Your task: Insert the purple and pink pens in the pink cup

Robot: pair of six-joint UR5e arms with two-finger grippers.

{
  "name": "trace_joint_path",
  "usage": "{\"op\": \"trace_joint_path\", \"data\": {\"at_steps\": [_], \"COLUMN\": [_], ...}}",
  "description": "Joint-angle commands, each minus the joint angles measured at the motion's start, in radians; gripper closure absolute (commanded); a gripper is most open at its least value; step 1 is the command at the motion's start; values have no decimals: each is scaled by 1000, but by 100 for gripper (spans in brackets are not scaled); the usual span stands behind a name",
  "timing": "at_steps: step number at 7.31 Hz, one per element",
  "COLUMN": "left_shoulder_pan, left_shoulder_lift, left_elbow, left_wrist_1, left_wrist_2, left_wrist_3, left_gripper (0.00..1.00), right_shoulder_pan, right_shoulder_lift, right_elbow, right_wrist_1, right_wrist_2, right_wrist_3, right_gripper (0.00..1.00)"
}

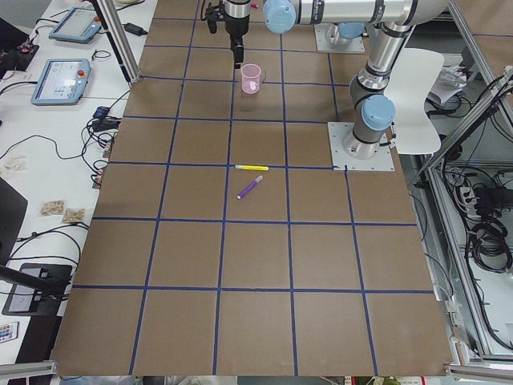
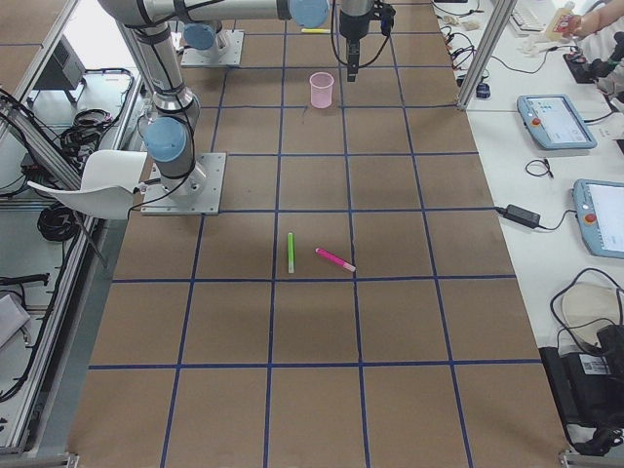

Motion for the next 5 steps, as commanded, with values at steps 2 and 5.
{"op": "trace_joint_path", "data": {"at_steps": [2,5], "left_shoulder_pan": [-1,68], "left_shoulder_lift": [-2,-11], "left_elbow": [-3,-18], "left_wrist_1": [-1,-2], "left_wrist_2": [0,73], "left_wrist_3": [2,114], "left_gripper": [0,0], "right_shoulder_pan": [0,0], "right_shoulder_lift": [-4,-8], "right_elbow": [3,6], "right_wrist_1": [3,7], "right_wrist_2": [0,-3], "right_wrist_3": [2,-2], "right_gripper": [0,0]}}
